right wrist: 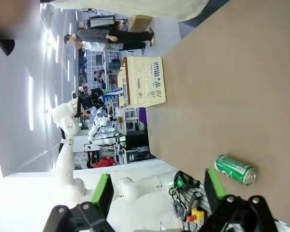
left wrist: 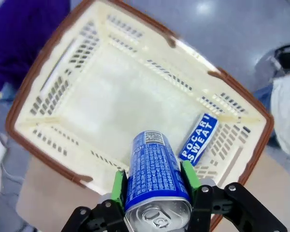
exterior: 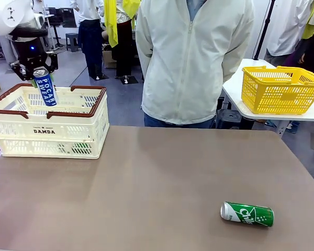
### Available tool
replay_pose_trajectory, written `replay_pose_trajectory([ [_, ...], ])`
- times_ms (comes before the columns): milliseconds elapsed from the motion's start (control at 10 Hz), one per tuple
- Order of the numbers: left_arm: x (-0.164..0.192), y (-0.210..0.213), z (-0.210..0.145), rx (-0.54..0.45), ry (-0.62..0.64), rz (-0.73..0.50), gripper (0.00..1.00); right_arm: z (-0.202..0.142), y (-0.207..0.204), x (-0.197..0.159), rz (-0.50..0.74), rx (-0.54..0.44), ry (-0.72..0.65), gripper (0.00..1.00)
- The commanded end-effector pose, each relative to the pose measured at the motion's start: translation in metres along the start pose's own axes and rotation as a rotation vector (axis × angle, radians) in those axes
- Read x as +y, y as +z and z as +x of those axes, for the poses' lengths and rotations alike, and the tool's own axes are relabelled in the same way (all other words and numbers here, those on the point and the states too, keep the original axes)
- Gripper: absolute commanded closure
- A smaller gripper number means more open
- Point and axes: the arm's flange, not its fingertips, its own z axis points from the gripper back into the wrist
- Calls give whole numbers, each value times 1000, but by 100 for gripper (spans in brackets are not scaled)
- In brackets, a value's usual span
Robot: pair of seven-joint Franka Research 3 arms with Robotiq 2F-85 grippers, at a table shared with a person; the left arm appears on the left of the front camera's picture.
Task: Place the drinks into the Shopping basket.
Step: Pick up one drink and place it into the Shopping basket.
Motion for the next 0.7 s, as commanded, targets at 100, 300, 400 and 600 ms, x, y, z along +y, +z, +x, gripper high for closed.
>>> replay_pose_trajectory([
  [100, -21, -22, 40, 89, -550, -96, 100, 0, 0, 4, 5, -7, -12, 0],
  [300, -23, -46, 64, 188, -818, -148, 100, 0, 0, 4, 5, -7, -12, 0],
  [400, -24, -60, 74, 201, -856, -185, 100, 0, 0, 4, 5, -7, -12, 0],
  [600, -28, -91, 77, 249, -825, -180, 100, 0, 0, 4, 5, -7, -12, 0],
])
